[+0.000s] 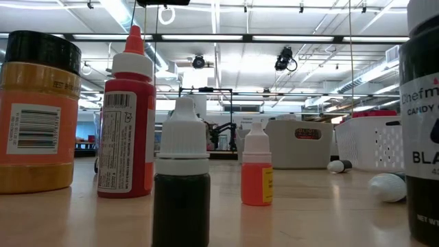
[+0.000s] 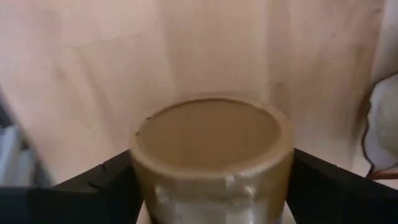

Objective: Pick & Place Kitchen Items
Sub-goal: Put the gold spice bottle into the gray bin

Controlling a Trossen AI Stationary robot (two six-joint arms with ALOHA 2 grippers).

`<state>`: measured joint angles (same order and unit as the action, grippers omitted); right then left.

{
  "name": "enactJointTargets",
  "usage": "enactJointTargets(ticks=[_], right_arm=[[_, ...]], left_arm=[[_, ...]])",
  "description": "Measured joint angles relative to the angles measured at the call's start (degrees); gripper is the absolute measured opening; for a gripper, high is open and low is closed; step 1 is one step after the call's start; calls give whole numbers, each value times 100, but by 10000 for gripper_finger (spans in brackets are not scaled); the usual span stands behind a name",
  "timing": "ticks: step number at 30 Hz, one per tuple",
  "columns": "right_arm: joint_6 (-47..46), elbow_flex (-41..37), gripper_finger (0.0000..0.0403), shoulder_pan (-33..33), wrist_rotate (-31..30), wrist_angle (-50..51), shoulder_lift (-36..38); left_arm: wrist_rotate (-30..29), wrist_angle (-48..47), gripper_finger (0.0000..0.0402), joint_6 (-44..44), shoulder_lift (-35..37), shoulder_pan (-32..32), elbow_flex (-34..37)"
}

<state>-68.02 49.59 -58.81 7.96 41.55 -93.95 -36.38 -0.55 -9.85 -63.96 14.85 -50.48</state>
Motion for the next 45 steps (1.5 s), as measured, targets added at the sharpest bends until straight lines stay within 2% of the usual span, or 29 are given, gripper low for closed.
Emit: enactJointTargets(ticks=[5, 9, 14, 18, 20, 25, 30, 36, 40, 42, 45], right_arm=[[-276, -277, 316, 9, -1, -353, 42], [-323, -259, 286, 7, -52, -330, 36], [-1577, -226, 281, 16, -72, -313, 33], [-2421, -235, 282, 2, -449, -371, 108], [-2649, -253, 283, -15, -914, -368, 201], [-3279, -250, 283, 12, -2794, 124, 466], [-3543, -250, 284, 16, -3146, 724, 557], [-3810, -250, 285, 153, -4861, 874, 581], [-3656, -247, 286, 422, -5590, 904, 584], [-3573, -245, 286, 604, -6208, 935, 584], [-3351, -241, 286, 1011, -7593, 964, 584]], left_arm=[[0, 4, 109, 0, 0, 0, 0], [0, 6, 109, 0, 0, 0, 0], [0, 6, 109, -13, 0, -2, 0], [-2, 8, 109, -134, 0, -7, 1], [-2, 8, 109, -159, 0, -7, 0], [0, 8, 109, -177, 0, -7, 0], [-2, 6, 109, -419, 0, -7, 0], [-2, 6, 109, -713, 0, -11, 0], [-3, 6, 109, -847, 0, -11, 0], [-4, 6, 109, -903, 0, -11, 0], [-10, 8, 109, -1000, 0, -11, 0]])
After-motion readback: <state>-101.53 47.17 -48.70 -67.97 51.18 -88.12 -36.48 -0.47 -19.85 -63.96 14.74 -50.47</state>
